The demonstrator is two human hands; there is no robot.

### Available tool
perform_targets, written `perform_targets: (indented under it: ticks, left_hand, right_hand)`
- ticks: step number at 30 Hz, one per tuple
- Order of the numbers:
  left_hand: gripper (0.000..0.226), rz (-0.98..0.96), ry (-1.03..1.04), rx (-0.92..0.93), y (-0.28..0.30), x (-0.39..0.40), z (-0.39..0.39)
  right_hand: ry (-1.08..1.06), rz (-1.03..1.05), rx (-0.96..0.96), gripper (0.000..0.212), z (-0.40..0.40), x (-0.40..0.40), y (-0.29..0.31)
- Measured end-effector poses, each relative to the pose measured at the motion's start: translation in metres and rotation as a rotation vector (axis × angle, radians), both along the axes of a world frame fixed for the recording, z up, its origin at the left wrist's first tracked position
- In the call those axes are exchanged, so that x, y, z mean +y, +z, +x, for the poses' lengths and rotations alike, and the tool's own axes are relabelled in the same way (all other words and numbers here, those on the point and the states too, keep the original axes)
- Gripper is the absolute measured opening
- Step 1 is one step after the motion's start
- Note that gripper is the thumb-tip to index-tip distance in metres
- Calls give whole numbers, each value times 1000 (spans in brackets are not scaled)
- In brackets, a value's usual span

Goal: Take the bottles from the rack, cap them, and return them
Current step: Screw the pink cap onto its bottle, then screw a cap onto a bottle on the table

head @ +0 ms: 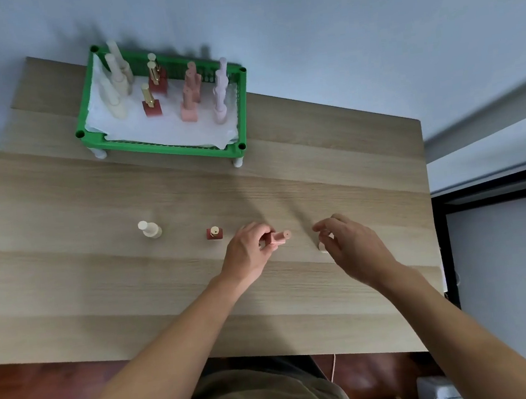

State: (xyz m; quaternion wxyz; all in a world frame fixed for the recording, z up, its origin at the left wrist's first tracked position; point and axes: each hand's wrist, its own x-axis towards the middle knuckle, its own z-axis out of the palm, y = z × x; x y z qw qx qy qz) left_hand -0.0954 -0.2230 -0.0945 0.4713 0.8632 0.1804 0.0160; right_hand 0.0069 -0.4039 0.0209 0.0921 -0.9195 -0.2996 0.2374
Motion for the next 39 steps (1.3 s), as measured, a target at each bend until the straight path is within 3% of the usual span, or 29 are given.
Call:
perform_targets:
  ticks: [11,18,24,32,39]
  left_hand:
    - [19,-49,48,-2,-4,-8,3]
    - [39,-59,98,67,-7,-15,-2]
    - [15,0,83,67,-7,-26,-17]
    - [5,7,-56,113,-9,-41,-17]
    - [14,-110,-143,134,-5,-70,-2]
  right_hand:
    - [-32,54,16,24,7,-48,-4]
    - [17,9,46,40,13,-67,-15]
    - [40,9,10,30,14,-69,-27]
    - [23,107,-80,17,16,-70,-29]
    - [-84,139,-19,21,20,-81,-32]
